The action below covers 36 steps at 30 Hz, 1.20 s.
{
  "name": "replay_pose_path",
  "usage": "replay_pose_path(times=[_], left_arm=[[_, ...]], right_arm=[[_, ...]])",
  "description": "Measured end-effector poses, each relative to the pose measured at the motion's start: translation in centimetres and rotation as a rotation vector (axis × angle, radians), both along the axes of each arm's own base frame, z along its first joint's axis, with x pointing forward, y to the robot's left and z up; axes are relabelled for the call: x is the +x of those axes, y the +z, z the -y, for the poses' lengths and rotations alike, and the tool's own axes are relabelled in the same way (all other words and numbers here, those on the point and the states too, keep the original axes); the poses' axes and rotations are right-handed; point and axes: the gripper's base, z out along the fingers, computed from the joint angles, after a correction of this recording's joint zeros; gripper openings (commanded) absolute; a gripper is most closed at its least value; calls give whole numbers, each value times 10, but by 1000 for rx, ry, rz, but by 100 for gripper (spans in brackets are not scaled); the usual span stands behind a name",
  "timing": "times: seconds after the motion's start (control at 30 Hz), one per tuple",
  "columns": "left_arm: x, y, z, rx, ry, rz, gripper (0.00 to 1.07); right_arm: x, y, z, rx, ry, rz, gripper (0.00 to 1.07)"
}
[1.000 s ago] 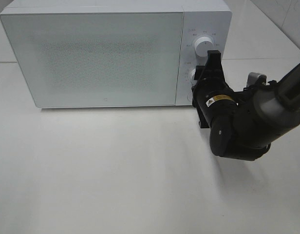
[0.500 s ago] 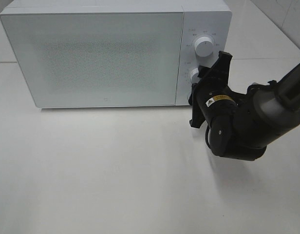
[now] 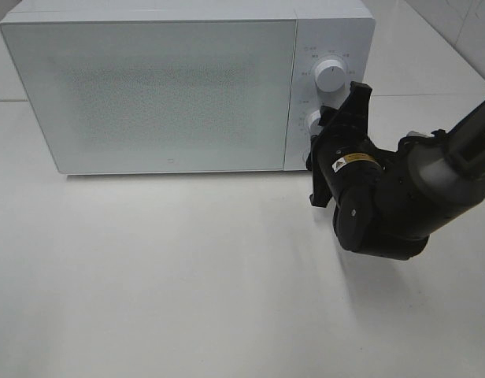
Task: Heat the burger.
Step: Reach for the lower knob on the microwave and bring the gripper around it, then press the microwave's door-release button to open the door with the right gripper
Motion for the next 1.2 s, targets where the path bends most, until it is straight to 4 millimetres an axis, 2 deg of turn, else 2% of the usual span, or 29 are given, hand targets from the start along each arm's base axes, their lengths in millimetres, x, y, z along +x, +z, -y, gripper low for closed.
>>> replay_pose_path(times=[0.03, 0.1, 0.17, 0.2, 0.27, 0.37, 0.43, 0.53, 0.6, 0.7, 0.77, 0.87, 0.97, 1.0, 1.13, 1.2], left_arm=[[0, 0, 0, 0, 0, 0, 98], [0, 0, 0, 0, 0, 0, 98], [0, 0, 0, 0, 0, 0, 98], [0, 0, 0, 0, 0, 0, 98], [0, 0, 0, 0, 0, 0, 98], [0, 0, 0, 0, 0, 0, 98], [0, 0, 0, 0, 0, 0, 98], [0, 0, 0, 0, 0, 0, 98], [0, 0, 0, 0, 0, 0, 98], [0, 0, 0, 0, 0, 0, 98], [0, 0, 0, 0, 0, 0, 98], [0, 0, 0, 0, 0, 0, 98], [0, 0, 0, 0, 0, 0, 98], [0, 0, 0, 0, 0, 0, 98], [0, 0, 0, 0, 0, 0, 98], [0, 0, 0, 0, 0, 0, 98]], right_arm=[[0, 0, 0, -21, 1, -1, 10], [0, 0, 0, -32, 2, 0, 13], [0, 0, 0, -38, -3, -1, 22], [0, 0, 0, -38, -3, -1, 22], [0, 0, 1, -58, -6, -3, 41], [0, 0, 1, -63, -8, -3, 45], [0, 0, 0, -78, -7, -4, 60], [0, 1, -1, -78, -5, -2, 63], [-7, 4, 3, -87, -6, 0, 71], [-9, 5, 5, -93, -4, -2, 72], [-21, 6, 10, -146, 38, -13, 73], [-24, 6, 12, -157, 47, -17, 73], [-41, 9, 20, -228, 103, -35, 73], [-41, 9, 20, -228, 103, -35, 73], [-50, 15, 24, -309, 147, -23, 73], [-57, 26, 26, -420, 197, 2, 73]])
